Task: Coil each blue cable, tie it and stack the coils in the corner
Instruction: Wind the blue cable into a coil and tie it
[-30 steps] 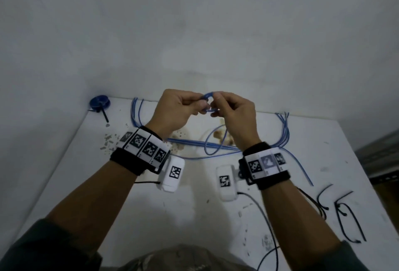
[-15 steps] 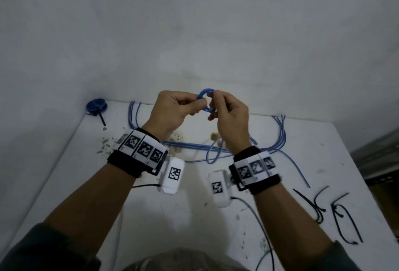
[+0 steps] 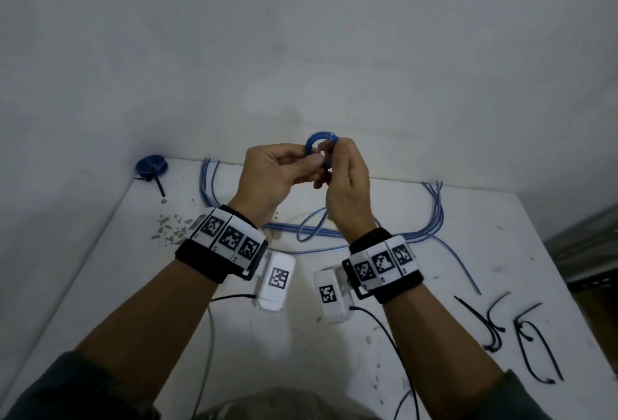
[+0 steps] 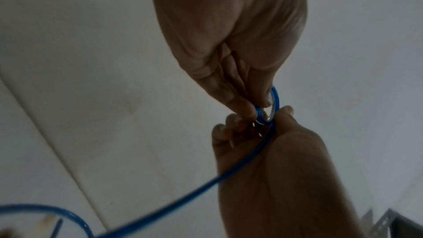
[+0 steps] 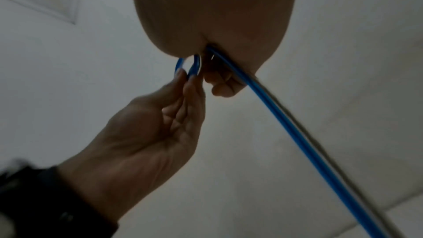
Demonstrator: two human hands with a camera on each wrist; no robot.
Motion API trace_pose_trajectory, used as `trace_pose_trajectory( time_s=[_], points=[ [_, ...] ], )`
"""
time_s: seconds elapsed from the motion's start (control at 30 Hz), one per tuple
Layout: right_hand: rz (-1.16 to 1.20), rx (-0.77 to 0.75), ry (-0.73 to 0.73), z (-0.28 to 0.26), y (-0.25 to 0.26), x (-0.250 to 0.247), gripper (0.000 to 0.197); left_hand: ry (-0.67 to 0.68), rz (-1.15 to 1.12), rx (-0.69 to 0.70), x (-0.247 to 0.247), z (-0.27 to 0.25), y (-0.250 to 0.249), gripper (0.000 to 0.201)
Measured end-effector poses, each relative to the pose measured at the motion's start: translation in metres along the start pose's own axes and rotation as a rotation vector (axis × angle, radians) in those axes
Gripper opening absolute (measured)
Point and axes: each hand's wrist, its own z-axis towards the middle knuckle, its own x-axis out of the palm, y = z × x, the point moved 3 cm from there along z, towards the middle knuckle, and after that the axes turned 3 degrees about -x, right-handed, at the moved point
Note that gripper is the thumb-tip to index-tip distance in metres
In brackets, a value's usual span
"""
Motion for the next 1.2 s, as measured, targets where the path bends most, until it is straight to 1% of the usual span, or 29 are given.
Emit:
trace_pose_trajectory(
  time_s=[0.07,0.1,0.13,0.17,0.2,0.27,0.3,0.33,0.37,0.4,0.47,0.5,0.53,0.6,0.67,0.7,0.77,0.83,0.9,0.93,0.97,1.0,1.07,1.13,1.17,1.2],
  points=[
    [0.004,0.004,-0.056,-0.005,-0.002,0.004,0.031,0.011,-0.026,-0.041,0.002,-0.002,0.004,0.011],
    [-0.034,-0.011,-0.054,-0.006,-0.003,0.003,0.03,0.023,0.024,-0.056,0.001,-0.002,0.006,0.01],
    [-0.106,-0.034,-0.019,-0.004,-0.005,-0.001,0.03,0.038,0.122,-0.055,-0.002,-0.001,0.006,0.01],
    [-0.209,-0.061,0.049,-0.002,-0.006,-0.006,0.03,0.054,0.232,-0.042,-0.006,0.0,0.005,0.012],
    [-0.33,-0.086,0.151,0.002,-0.006,-0.01,0.031,0.071,0.315,-0.024,-0.011,0.001,0.002,0.016],
    [-0.54,-0.117,0.365,0.008,-0.005,-0.015,0.032,0.111,0.384,0.004,-0.019,0.004,-0.004,0.019],
    [-0.574,-0.123,0.42,0.01,-0.004,-0.017,0.03,0.12,0.387,0.013,-0.021,0.006,-0.006,0.018],
    [-0.555,-0.133,0.414,0.011,-0.002,-0.018,0.03,0.11,0.368,0.019,-0.02,0.006,-0.008,0.017],
    [-0.488,-0.143,0.351,0.01,0.0,-0.017,0.029,0.08,0.324,0.026,-0.019,0.007,-0.008,0.016],
    [-0.362,-0.124,0.238,0.008,0.001,-0.016,0.028,0.038,0.249,0.027,-0.016,0.006,-0.008,0.015],
    [-0.071,-0.032,-0.011,-0.001,-0.002,-0.011,0.026,-0.037,0.051,-0.011,-0.007,0.004,-0.003,0.012],
    [0.036,0.012,-0.082,-0.007,-0.005,-0.006,0.027,-0.047,-0.029,-0.04,-0.003,0.002,0.001,0.012],
    [0.095,0.04,-0.116,-0.011,-0.008,-0.002,0.028,-0.029,-0.082,-0.063,0.001,0.0,0.005,0.013],
    [0.088,0.062,-0.137,-0.015,-0.014,0.001,0.032,0.036,-0.129,-0.095,0.007,-0.005,0.014,0.016],
    [-0.011,0.033,-0.138,-0.014,-0.017,-0.004,0.034,0.071,-0.12,-0.118,0.006,-0.006,0.016,0.018],
    [-0.072,0.006,-0.119,-0.013,-0.017,-0.008,0.033,0.078,-0.076,-0.127,0.003,-0.005,0.016,0.017],
    [-0.19,-0.059,-0.011,-0.01,-0.013,-0.015,0.03,0.074,0.115,-0.102,-0.006,-0.002,0.012,0.015],
    [-0.299,-0.103,0.153,-0.006,-0.008,-0.019,0.031,0.087,0.298,-0.03,-0.014,0.003,0.005,0.018],
    [-0.374,-0.097,0.291,-0.002,-0.003,-0.021,0.033,0.132,0.403,0.044,-0.018,0.006,-0.002,0.015],
    [-0.373,-0.086,0.317,0.0,0.0,-0.023,0.035,0.15,0.411,0.074,-0.018,0.006,-0.005,0.013],
    [-0.347,-0.082,0.309,0.001,0.003,-0.025,0.036,0.15,0.378,0.094,-0.016,0.006,-0.005,0.012],
    [-0.297,-0.084,0.267,0.002,0.005,-0.025,0.037,0.129,0.307,0.104,-0.013,0.004,-0.004,0.014],
    [-0.131,-0.068,0.106,0.0,0.009,-0.018,0.039,0.061,0.087,0.058,-0.001,0.0,0.002,0.018],
    [0.042,0.002,-0.059,-0.004,0.009,-0.007,0.041,0.041,-0.122,-0.021,0.013,-0.006,0.008,0.021],
    [0.091,0.03,-0.108,-0.006,0.008,-0.003,0.04,0.048,-0.16,-0.047,0.016,-0.007,0.01,0.022],
    [0.093,0.037,-0.115,-0.006,0.006,-0.004,0.04,0.064,-0.131,-0.053,0.016,-0.007,0.01,0.021]
  ],
)
